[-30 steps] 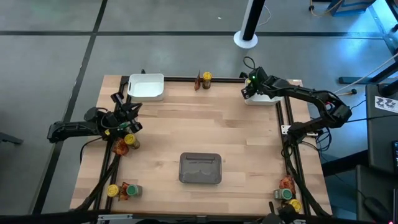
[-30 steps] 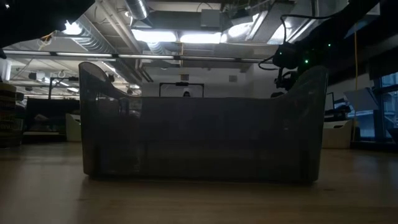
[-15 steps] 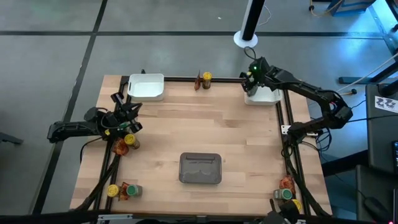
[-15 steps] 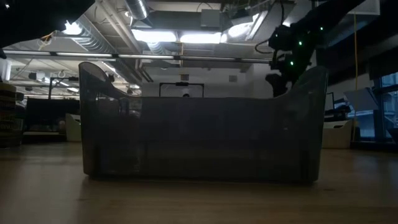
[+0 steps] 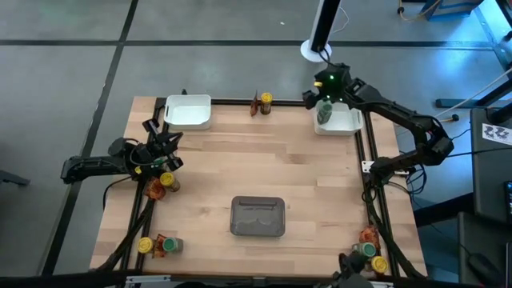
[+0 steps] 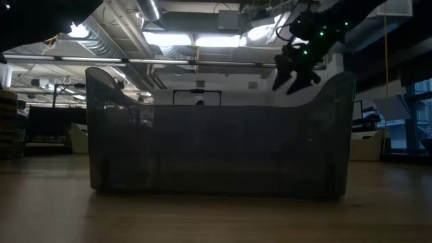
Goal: Sort spices by type
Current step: Put the top center yellow seasoning bottle into the black bin
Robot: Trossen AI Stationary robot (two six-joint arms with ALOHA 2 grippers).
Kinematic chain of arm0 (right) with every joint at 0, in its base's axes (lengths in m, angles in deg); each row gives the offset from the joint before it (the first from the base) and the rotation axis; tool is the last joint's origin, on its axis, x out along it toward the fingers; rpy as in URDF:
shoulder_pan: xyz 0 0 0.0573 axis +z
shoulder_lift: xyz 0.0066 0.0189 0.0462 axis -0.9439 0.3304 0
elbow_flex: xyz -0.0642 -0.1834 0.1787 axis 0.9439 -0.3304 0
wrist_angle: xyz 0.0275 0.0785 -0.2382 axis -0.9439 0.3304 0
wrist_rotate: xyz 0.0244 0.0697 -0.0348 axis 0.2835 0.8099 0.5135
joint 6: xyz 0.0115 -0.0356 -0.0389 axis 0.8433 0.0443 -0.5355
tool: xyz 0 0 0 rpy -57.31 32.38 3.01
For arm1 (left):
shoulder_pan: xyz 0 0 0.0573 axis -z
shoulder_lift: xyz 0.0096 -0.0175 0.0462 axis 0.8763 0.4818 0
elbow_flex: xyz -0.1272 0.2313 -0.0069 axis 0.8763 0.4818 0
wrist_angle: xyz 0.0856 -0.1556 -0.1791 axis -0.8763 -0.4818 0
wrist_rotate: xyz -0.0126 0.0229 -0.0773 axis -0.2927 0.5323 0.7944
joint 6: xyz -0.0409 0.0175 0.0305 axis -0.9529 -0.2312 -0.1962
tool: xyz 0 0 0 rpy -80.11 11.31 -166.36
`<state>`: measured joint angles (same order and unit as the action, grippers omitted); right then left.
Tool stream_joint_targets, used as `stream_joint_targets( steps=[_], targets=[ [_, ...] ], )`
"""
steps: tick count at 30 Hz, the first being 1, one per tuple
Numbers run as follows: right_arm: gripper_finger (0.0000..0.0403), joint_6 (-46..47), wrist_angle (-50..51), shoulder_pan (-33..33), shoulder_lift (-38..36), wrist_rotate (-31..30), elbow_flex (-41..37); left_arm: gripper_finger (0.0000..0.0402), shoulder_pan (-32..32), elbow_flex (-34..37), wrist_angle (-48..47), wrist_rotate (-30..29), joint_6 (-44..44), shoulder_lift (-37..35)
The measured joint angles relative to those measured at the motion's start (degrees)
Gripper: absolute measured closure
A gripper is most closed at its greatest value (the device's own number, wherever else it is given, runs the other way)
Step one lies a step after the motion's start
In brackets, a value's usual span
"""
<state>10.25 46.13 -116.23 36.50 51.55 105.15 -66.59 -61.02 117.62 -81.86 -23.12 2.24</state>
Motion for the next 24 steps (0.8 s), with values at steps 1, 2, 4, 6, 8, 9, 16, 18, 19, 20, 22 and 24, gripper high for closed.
stream_joint_targets(
  steps=[1, 2, 4, 6, 8, 9, 16, 18, 19, 20, 22, 24],
  targets=[
    [0.0058, -0.22, -1.18, 0.58, 0.0, 0.64, 0.0, 0.0398, 0.01, 0.01, 0.0, 0.0, 0.01, -0.01],
    [0.0058, -0.79, -2.35, 1.38, 0.0, 0.94, 0.0, 0.0398, 0.01, 0.01, 0.04, 0.0, 0.02, 0.01],
    [0.0058, -1.92, -4.29, 3.13, 0.01, 0.94, 0.0, 0.0398, 0.0, 0.01, 0.15, -0.01, 0.03, 0.0],
    [0.0058, -2.75, -6.11, 5.04, 0.22, 0.43, 0.0, 0.0398, 0.0, 0.01, 0.15, -0.01, 0.02, -0.01],
    [0.0058, -2.87, -7.04, 6.54, 0.26, -0.83, -0.02, 0.0398, -0.01, 0.01, 0.15, -0.01, 0.01, 0.01],
    [0.0058, -2.89, -7.55, 7.29, 0.26, -1.71, -0.02, 0.0398, 0.0, 0.0, 0.15, -0.01, -0.02, 0.0],
    [0.0058, -2.88, -8.04, 10.72, 0.28, -5.1, -0.02, 0.0398, -0.01, 0.01, 0.15, 0.0, -0.12, 0.01],
    [0.0058, -2.86, -9.66, 11.44, 0.7, -4.22, -0.02, 0.0398, -0.01, 0.01, 0.15, 0.0, -0.12, 0.0],
    [0.0058, -2.84, -10.31, 11.76, 0.93, -3.53, -0.02, 0.0398, 0.0, 0.01, 0.15, 0.0, -0.12, 0.0],
    [0.0058, -2.87, -10.79, 11.88, 1.24, -3.24, -0.02, 0.0398, 0.0, 0.01, 0.15, -0.02, -0.12, -0.01],
    [0.0058, -2.88, -12.61, 12.38, 2.24, -2.48, -0.02, 0.0398, -0.01, 0.0, 0.15, -0.01, -0.12, 0.01],
    [0.0058, -2.94, -14.41, 12.68, 3.77, -2.01, -0.02, 0.0398, -0.01, 0.0, 0.17, -0.01, -0.14, -0.01]
  ],
)
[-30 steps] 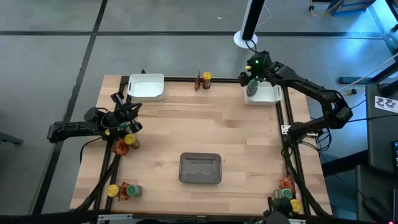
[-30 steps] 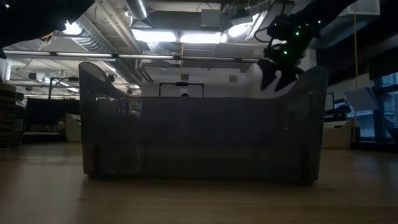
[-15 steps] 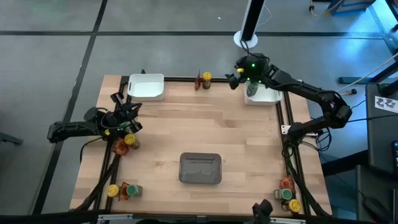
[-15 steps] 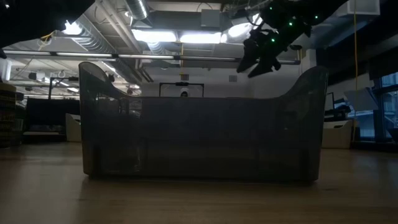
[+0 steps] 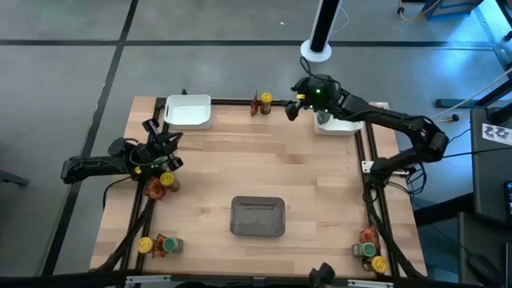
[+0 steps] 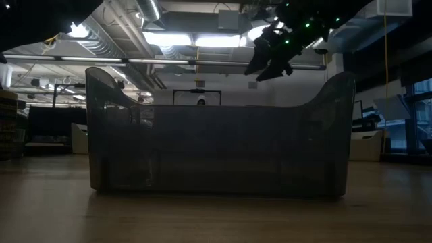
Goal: Sort spices by type
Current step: Put the top center yellow seasoning bottle into the black bin
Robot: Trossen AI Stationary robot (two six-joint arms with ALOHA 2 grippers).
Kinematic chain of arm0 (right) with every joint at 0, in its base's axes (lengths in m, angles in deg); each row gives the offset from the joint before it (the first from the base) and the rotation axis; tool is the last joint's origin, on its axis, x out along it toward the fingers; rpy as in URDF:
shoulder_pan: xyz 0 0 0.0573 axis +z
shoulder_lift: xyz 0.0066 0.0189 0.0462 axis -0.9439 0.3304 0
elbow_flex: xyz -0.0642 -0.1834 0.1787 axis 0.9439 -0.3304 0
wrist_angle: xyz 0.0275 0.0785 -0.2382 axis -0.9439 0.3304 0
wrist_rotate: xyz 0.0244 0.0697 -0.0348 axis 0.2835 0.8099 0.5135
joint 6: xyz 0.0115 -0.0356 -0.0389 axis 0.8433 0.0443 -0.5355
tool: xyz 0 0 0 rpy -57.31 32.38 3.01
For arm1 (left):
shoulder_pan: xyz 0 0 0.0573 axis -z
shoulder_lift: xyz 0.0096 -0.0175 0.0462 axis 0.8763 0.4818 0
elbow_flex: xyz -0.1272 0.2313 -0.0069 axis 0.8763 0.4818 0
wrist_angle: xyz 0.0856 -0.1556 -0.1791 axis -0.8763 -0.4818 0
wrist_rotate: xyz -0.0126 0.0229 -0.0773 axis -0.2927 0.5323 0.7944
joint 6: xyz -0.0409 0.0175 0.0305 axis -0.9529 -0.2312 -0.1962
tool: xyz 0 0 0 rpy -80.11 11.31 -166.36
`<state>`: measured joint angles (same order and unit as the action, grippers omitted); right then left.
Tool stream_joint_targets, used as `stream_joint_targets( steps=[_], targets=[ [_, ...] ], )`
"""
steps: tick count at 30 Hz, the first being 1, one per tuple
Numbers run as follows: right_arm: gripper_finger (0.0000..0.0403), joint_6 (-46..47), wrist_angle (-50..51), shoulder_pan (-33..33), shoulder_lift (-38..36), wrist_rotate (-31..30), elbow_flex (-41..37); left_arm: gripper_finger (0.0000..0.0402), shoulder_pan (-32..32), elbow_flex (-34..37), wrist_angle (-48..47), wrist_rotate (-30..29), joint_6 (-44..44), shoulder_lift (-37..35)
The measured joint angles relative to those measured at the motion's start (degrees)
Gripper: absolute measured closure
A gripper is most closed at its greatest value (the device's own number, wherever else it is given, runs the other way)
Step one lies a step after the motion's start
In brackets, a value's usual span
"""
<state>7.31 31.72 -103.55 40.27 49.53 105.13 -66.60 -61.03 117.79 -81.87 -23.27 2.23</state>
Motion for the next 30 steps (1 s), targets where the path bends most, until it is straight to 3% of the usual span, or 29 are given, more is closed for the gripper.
stream_joint_targets(
  steps=[7, 21, 30],
  targets=[
    [0.0058, -1.35, -7.81, 0.2, 6.35, 0.62, 0.08, 0.0398, 0.01, 0.01, -0.04, 0.02, 0.11, 0.0],
    [0.0059, -4.41, -6.81, -0.05, 17.61, -0.59, 10.78, 0.0398, 0.02, -0.01, -0.02, 0.04, 0.17, 0.02],
    [0.0059, -4.42, -6.26, -1.69, 22.57, -0.08, 13.72, 0.0398, 0.02, 0.01, 0.0, 0.04, 0.17, 0.02]
  ],
)
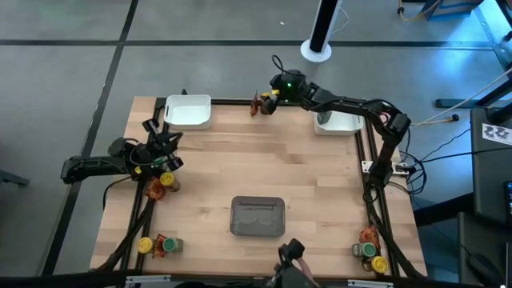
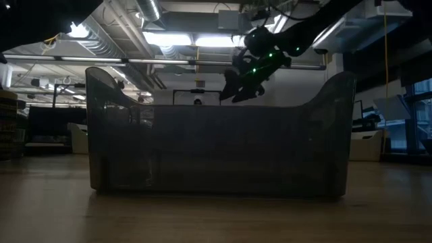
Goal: Sort spices by type
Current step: Put the top center yellow seasoning bottle into the black bin
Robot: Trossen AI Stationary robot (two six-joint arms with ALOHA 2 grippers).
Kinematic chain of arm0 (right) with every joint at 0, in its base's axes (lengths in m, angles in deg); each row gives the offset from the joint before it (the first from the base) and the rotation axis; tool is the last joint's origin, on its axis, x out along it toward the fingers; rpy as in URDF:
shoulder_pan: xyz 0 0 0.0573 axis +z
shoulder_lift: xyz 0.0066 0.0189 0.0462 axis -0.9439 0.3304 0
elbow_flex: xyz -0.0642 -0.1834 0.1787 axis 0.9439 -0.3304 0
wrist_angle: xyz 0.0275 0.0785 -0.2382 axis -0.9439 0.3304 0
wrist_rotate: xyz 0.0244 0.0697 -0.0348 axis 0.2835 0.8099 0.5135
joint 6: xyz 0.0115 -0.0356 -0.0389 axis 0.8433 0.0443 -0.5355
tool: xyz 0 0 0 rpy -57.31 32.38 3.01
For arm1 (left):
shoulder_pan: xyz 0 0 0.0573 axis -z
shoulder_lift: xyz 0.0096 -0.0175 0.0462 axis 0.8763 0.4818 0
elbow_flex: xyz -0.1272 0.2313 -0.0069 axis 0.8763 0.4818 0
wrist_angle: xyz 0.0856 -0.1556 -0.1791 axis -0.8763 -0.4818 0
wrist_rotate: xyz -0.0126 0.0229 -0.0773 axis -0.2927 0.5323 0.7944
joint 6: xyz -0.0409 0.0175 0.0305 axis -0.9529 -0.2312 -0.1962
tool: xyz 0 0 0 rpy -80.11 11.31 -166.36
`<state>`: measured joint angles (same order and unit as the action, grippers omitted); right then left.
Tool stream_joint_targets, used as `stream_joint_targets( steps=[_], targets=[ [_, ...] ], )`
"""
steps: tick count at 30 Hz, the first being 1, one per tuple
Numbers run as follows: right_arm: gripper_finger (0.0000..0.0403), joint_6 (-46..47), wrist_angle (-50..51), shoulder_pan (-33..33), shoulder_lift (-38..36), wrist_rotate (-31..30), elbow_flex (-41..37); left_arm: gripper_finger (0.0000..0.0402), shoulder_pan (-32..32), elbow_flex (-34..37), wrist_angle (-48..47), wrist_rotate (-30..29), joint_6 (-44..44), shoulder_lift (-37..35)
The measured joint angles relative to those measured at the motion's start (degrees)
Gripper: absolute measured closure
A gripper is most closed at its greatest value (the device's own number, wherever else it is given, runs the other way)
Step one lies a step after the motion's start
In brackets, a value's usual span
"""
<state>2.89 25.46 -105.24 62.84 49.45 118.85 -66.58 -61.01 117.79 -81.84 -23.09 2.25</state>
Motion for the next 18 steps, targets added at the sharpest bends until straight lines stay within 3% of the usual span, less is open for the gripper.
stream_joint_targets(
  steps=[18],
  targets=[
    [0.0059, -0.13, -0.48, -1.15, 4.04, -0.43, 0.42, 0.0398, 0.0, -0.02, 0.0, 0.0, 0.02, 0.0]
  ],
)
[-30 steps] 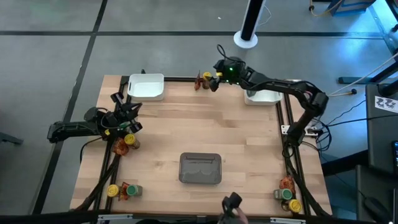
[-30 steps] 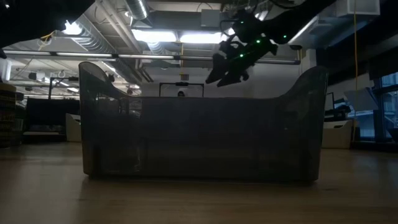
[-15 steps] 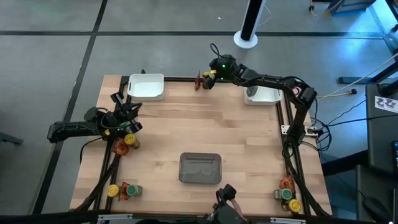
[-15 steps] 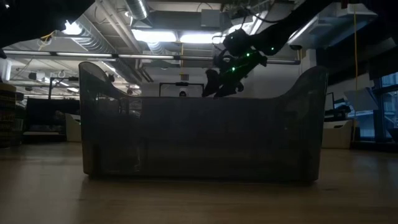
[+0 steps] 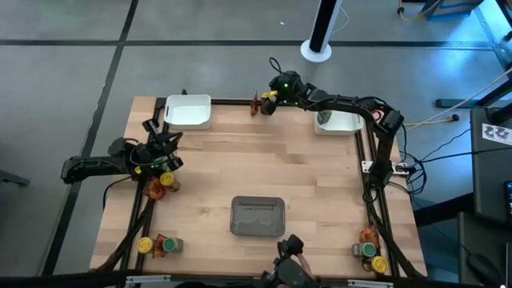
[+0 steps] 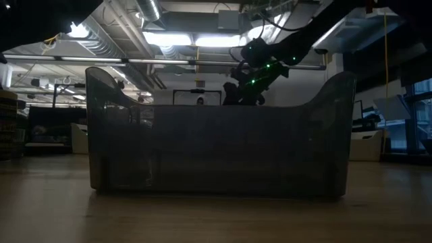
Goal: Sort spices by type
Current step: Put the top center yellow seasoning bottle into the black bin
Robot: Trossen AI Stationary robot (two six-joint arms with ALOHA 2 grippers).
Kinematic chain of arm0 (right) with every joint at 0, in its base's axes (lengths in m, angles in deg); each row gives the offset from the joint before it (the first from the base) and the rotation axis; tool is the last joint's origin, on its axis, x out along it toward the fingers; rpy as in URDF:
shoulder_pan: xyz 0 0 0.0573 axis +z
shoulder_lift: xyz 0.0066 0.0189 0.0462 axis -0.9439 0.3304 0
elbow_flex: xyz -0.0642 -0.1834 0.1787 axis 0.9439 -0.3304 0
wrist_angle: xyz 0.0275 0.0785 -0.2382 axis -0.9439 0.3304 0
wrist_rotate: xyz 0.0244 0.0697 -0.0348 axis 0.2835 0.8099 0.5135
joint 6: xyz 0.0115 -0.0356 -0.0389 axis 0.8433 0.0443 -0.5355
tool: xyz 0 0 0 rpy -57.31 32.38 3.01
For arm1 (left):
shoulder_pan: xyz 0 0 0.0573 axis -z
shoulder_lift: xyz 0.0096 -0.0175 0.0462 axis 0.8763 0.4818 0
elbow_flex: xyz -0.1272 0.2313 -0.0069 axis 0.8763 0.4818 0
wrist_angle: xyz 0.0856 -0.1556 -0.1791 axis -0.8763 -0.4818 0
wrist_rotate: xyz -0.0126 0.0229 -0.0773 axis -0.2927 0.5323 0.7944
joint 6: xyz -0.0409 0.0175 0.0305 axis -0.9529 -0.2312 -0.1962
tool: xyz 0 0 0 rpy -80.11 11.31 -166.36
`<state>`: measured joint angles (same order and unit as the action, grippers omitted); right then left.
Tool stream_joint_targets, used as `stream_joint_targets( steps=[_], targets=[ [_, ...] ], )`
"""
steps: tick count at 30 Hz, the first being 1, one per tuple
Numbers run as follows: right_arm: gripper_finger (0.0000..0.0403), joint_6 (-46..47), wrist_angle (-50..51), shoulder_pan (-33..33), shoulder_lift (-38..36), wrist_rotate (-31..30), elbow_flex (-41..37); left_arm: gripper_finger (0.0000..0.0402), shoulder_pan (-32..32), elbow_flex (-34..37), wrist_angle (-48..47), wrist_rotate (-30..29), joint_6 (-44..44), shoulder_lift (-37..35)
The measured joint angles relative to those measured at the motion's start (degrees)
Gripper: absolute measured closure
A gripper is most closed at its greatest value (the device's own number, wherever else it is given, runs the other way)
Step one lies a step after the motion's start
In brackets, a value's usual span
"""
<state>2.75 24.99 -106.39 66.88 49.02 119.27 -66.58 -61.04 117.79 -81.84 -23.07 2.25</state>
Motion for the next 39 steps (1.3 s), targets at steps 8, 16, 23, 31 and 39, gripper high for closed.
stream_joint_targets(
  steps=[8, 16, 23, 31, 39],
  targets=[
    [0.0059, 0.02, -0.13, 0.0, 2.8, -0.1, -0.04, 0.0398, -0.02, 0.02, -0.07, 0.0, 0.0, 0.0],
    [0.0059, -0.02, -0.37, -0.03, 5.01, -1.12, -0.04, 0.0398, 0.0, 0.02, -0.04, 0.0, 0.0, -0.02],
    [0.0059, -0.04, -1.97, -0.09, 5.32, -1.05, -0.04, 0.0398, -0.02, 0.0, -0.04, 0.0, 0.0, -0.02],
    [0.0065, 0.07, -3.22, -0.09, 6.81, -0.04, -0.11, 0.0398, -0.02, 0.02, -0.02, 0.0, 0.02, -0.02],
    [0.015, -0.03, -3.54, -0.09, 6.99, 0.0, -0.11, 0.0398, -0.02, 0.02, -0.04, 0.0, 0.2, -0.01]
  ],
)
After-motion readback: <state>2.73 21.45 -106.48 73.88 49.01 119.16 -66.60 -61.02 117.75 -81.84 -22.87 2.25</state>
